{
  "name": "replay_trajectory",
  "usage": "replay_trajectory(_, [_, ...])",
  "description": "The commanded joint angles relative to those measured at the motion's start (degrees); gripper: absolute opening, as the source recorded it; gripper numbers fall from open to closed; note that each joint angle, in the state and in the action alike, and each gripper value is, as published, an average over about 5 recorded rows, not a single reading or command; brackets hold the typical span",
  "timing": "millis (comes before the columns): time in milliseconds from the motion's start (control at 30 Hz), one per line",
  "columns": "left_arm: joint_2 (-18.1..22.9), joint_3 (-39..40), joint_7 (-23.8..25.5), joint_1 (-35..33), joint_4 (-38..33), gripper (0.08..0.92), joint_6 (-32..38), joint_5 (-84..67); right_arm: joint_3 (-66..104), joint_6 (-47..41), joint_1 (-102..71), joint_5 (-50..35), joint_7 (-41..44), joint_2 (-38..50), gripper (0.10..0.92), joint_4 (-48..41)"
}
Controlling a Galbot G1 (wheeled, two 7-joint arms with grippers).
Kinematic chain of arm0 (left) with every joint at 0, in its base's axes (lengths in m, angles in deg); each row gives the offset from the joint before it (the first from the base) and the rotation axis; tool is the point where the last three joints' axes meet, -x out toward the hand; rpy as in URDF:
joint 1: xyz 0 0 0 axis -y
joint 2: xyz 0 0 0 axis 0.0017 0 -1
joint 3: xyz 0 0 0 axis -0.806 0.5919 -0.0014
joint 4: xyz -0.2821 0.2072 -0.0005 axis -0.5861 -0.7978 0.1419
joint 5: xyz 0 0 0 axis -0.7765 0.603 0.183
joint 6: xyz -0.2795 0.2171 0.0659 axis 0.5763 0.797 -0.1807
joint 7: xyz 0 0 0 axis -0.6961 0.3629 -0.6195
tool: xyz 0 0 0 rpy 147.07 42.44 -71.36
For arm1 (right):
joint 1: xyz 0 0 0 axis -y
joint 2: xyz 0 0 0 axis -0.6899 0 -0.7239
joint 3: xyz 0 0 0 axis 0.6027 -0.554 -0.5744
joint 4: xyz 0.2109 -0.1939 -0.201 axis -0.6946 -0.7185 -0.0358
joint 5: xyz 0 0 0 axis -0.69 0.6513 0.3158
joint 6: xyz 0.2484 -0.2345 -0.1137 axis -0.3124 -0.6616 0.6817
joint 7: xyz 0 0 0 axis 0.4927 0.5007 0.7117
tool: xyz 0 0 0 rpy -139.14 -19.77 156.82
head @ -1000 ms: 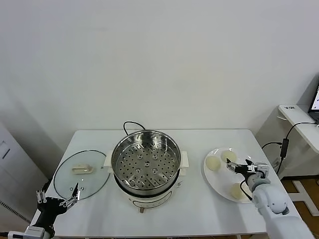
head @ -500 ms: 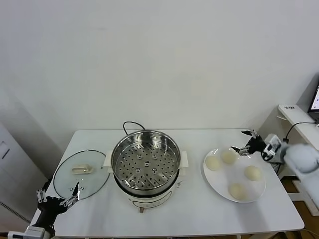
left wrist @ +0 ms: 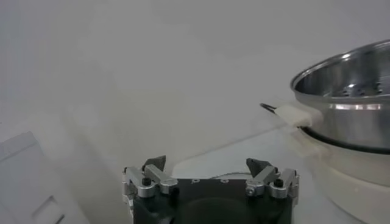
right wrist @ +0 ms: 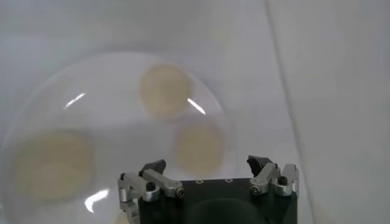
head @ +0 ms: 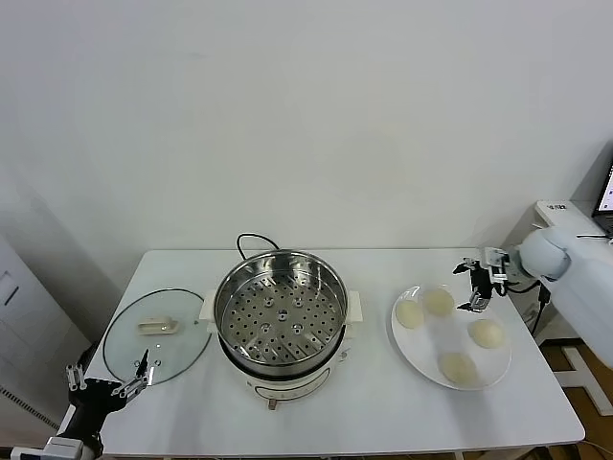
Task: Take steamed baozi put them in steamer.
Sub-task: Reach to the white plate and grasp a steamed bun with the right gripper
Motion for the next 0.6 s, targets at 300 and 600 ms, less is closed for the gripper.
replay_trajectory(300, [0.0, 0.1, -0.1, -0.2, -0.7, 0.823, -0.5, 0.5, -5.7, 1.5, 3.9, 6.3, -1.3, -10.0, 0.823, -13.9])
replay_trajectory(600, [0.0, 0.3, -0.1, -0.3, -0.9, 0.823, -0.5, 0.8, -4.7, 1.7, 3.6, 6.6, -2.8, -10.9, 0.765, -15.8])
